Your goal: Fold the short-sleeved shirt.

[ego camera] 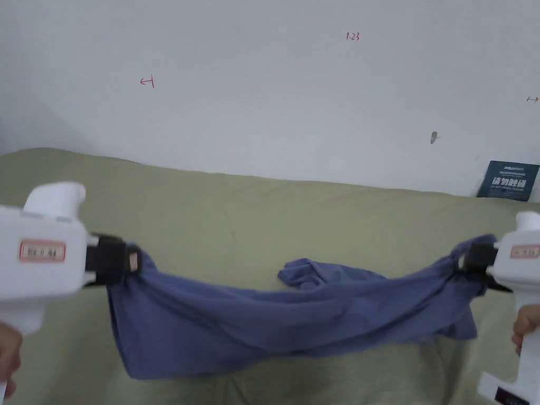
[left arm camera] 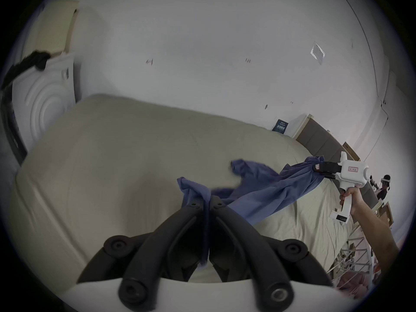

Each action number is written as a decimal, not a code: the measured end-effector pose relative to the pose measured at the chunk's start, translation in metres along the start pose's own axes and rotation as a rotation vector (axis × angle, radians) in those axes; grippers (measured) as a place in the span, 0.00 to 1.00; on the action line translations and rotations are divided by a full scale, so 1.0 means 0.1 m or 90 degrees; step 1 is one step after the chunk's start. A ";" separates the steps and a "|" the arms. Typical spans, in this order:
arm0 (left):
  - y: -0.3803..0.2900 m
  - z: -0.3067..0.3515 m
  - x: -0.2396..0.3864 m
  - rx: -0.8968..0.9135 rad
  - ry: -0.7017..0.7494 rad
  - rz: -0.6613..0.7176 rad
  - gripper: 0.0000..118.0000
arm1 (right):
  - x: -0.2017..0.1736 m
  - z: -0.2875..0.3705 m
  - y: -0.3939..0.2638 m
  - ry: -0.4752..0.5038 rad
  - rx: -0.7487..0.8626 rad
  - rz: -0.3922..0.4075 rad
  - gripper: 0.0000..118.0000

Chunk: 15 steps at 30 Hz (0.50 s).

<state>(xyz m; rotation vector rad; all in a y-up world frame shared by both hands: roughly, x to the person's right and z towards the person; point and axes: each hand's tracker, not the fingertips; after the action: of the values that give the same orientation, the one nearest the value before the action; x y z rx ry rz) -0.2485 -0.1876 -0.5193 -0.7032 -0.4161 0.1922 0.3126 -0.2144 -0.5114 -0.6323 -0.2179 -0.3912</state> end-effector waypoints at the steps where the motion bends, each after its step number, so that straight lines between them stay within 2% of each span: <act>1: -0.16 0.02 0.00 -0.009 -0.002 0.018 0.02 | 0.06 -0.01 -0.09 -0.015 -0.023 -0.001 0.13; 6: -0.84 0.15 0.01 -0.061 -0.017 0.073 0.02 | 0.40 0.01 -0.49 -0.059 -0.077 -0.023 0.13; 11: -1.31 0.23 0.09 -0.125 -0.018 0.069 0.02 | 0.66 0.01 -0.73 -0.087 -0.122 -0.039 0.13; 15: -1.60 0.22 0.01 -0.156 -0.019 0.094 0.02 | 0.71 0.01 -0.91 -0.099 -0.147 -0.036 0.13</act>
<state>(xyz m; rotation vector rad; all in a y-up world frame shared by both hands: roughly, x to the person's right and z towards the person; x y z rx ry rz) -0.2521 -0.2946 -0.3979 -0.9739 -0.4204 0.2950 0.3388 -0.3011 -0.4400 -0.8864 -0.3426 -0.4258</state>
